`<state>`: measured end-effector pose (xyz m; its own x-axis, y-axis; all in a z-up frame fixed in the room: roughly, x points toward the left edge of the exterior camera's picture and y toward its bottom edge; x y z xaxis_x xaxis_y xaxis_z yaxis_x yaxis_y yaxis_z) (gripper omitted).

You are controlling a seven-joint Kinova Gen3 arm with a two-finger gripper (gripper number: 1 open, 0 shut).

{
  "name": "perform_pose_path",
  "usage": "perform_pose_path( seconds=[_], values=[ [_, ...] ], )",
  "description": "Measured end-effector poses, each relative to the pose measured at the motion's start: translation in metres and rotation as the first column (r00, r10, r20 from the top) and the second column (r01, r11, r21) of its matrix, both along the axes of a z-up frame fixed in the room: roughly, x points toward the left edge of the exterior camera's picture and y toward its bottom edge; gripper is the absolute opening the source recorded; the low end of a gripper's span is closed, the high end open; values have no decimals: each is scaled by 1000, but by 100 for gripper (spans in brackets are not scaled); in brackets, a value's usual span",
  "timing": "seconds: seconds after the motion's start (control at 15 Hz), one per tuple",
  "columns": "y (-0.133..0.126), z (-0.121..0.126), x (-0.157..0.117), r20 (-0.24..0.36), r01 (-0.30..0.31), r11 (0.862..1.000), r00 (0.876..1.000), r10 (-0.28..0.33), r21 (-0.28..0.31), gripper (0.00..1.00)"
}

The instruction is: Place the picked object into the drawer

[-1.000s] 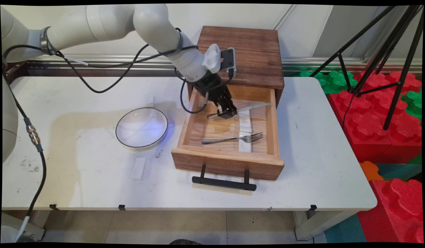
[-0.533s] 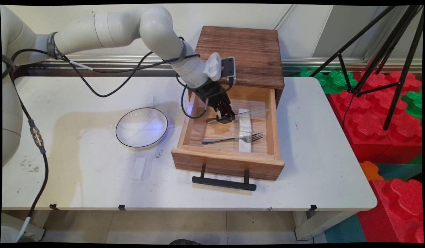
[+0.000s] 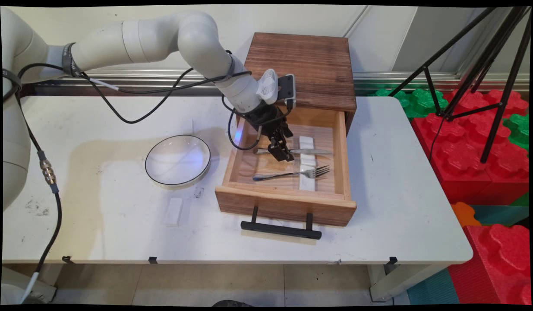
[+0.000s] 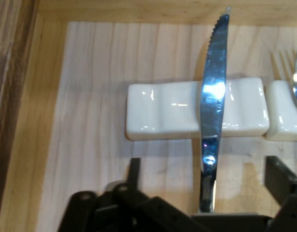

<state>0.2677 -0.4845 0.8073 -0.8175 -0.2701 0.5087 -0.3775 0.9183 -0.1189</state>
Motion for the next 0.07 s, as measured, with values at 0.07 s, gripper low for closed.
perform_pose_path(
  seconds=[0.07],
  values=[
    [0, 1, 0, 0, -2, 1000, 1000, 2, -2, 100]
  ],
)
